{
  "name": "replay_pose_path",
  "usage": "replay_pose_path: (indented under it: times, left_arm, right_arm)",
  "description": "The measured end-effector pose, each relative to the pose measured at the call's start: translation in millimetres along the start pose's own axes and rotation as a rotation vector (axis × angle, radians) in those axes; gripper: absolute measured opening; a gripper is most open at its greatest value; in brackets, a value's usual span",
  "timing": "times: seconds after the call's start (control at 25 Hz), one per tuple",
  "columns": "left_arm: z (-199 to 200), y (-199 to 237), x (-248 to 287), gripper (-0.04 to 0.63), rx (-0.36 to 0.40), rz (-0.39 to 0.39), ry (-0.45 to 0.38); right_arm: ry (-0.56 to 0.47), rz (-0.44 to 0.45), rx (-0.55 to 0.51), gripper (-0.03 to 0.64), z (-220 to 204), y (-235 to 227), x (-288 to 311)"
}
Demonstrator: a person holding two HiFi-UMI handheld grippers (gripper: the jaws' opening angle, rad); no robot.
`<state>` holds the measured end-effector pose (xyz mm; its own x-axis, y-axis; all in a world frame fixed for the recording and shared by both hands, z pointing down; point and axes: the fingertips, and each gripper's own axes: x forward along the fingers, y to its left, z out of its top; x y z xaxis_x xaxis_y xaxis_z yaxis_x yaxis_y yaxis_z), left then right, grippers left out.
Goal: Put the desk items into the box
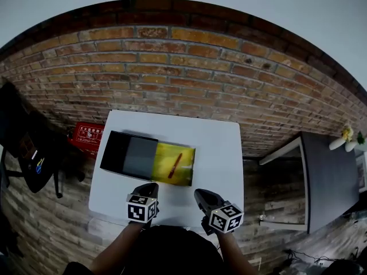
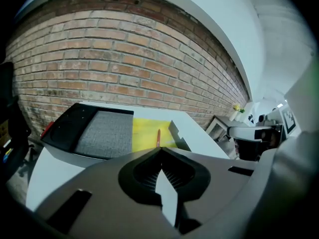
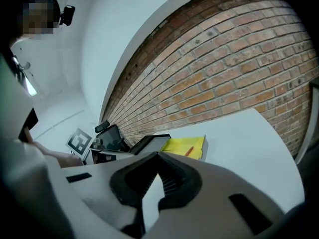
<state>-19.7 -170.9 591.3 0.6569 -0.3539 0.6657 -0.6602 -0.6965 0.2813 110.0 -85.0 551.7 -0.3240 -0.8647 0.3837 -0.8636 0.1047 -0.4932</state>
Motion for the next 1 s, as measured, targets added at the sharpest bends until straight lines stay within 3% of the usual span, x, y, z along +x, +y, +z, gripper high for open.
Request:
replay_pose_path:
  times: [0.4,0.8,1.0]
  left_arm:
    - [-1,11,-27,0.014,-0.082,0.083,-0.079]
    - [-4,17,-36,0.014,-0.097,0.113,-0.101]
    - [-3,17,-34,0.014,-0.117,0.106,-0.11]
  right_arm:
    - [0.039,0.12,-0.06,0.021,6,20,15]
    - [0.037,0.131,-0.09,0.021,9,21,18]
    - [0.027,0.132,-0.053,0.021,10,18,21]
